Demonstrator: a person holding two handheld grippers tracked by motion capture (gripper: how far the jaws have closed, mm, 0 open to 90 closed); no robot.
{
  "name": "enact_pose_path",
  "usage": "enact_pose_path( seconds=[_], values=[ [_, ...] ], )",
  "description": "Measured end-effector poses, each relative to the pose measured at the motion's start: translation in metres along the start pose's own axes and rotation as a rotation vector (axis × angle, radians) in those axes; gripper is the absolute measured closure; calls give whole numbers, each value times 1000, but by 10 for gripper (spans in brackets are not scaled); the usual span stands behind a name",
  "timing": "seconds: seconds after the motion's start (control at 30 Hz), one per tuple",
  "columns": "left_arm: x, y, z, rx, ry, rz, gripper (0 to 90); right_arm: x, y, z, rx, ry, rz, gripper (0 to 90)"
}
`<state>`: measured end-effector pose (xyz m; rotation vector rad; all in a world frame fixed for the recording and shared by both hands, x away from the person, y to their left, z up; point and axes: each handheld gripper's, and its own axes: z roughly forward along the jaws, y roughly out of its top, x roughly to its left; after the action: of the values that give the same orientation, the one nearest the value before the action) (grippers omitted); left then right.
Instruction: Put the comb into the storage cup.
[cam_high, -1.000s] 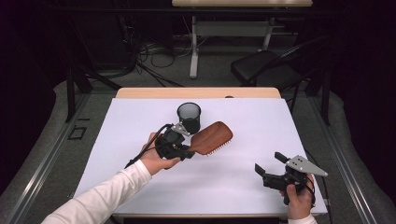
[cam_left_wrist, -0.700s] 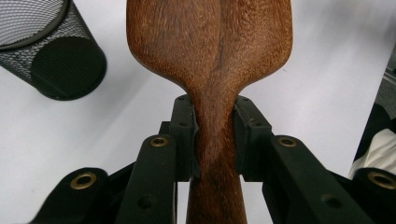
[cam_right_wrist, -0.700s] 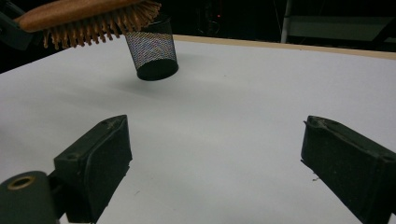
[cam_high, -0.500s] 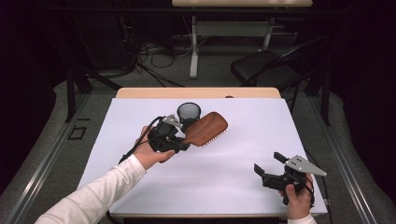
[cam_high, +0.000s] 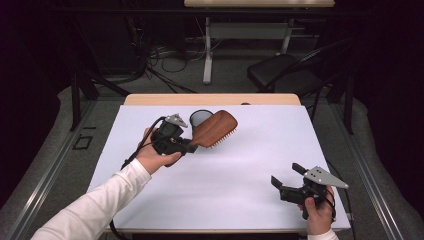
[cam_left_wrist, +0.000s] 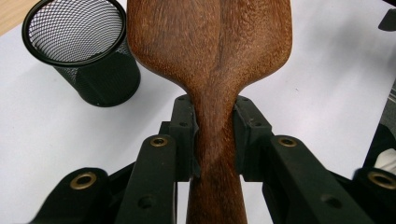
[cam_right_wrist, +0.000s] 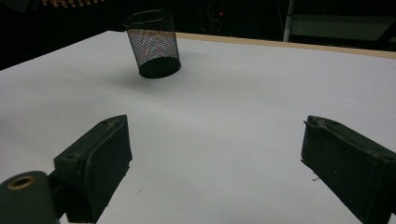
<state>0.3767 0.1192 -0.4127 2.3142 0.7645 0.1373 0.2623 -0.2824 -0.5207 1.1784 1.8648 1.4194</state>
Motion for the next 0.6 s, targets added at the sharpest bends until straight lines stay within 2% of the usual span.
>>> enact_pose_path(
  seconds=[0.37, 0.53, 0.6],
  values=[
    [2, -1, -2, -23, 3, -10, 723, 3, 8, -1, 11, 16, -10, 78],
    [3, -1, -1, -17, 1, -9, 723, 5, 18, -1, 23, 58, 7, 78],
    [3, -1, 0, -17, -1, -7, 723, 7, 23, 0, 50, 68, -11, 77]
  ],
)
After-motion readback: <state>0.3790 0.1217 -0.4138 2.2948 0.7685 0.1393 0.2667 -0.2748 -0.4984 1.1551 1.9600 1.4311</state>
